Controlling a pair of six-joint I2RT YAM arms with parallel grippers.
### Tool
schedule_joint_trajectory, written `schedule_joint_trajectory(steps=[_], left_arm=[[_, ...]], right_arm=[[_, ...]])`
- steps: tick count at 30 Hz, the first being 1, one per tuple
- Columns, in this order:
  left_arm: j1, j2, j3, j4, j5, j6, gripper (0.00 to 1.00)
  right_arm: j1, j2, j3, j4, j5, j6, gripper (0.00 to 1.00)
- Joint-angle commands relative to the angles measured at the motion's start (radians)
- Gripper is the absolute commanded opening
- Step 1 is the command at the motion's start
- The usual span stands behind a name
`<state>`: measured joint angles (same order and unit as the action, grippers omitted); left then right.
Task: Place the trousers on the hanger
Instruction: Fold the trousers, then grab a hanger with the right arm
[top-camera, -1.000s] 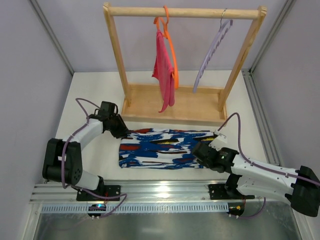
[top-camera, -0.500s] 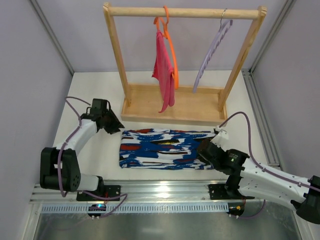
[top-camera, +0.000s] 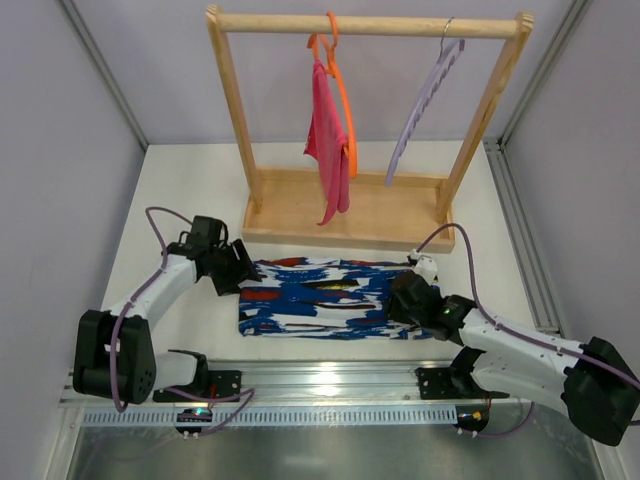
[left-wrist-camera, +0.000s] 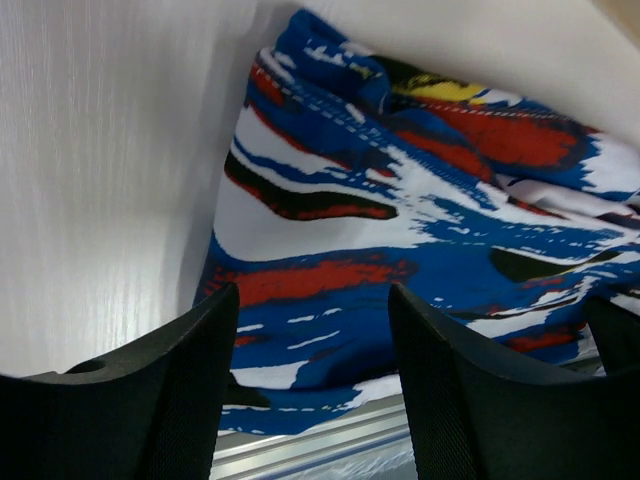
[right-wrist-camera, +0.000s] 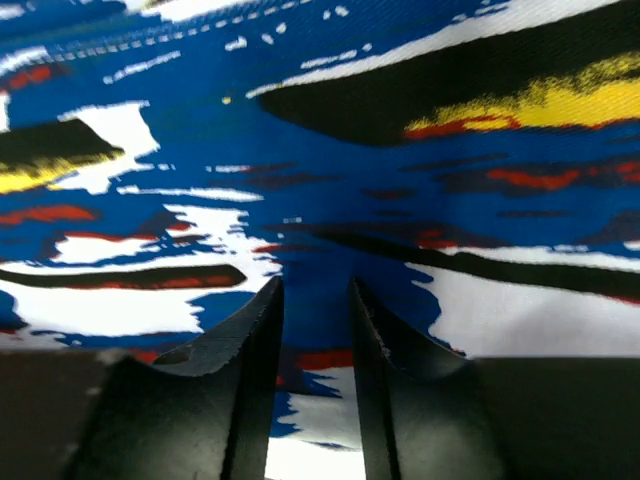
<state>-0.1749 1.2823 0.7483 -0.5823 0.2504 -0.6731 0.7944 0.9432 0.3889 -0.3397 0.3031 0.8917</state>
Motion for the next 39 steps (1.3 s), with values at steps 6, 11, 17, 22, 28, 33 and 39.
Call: schedule_joint_trajectory(steps=[6,11,17,22,28,33,39], left_arm=[[0.002,0.012,0.034,-0.045,-0.017,0.02,0.71],[0.002,0.003,-0.001,-0.033,-0.022,-0.031,0.71],[0.0,-0.075,0.114,-0.086,-0.031,-0.033,0.72],[0.002,-0.112,0.152,-0.068,0.07,-0.028,0.73],[0.002,-0.176,0.072,-0.016,0.17,0.016,0.73],[0.002,-0.16,0.043,-0.065,0.165,0.086,0.74],[0.002,-0.136,0.031,-0.01,0.231,0.098,0.73]], right_arm=[[-0.004,-0.152,0.342,-0.194,0.085,-0.158,0.73],[-0.004,-0.087,0.752,-0.407,0.275,-0.137,0.9],[-0.006,0.075,1.119,-0.412,0.473,-0.209,1.0],[-0.006,0.192,1.283,-0.285,0.592,-0.299,1.0],[-0.004,0.394,1.418,-0.205,0.674,-0.399,0.98],[-0.007,0.497,1.452,-0.278,0.773,-0.359,0.93],[-0.007,0.467,1.411,-0.328,0.785,-0.381,0.77]])
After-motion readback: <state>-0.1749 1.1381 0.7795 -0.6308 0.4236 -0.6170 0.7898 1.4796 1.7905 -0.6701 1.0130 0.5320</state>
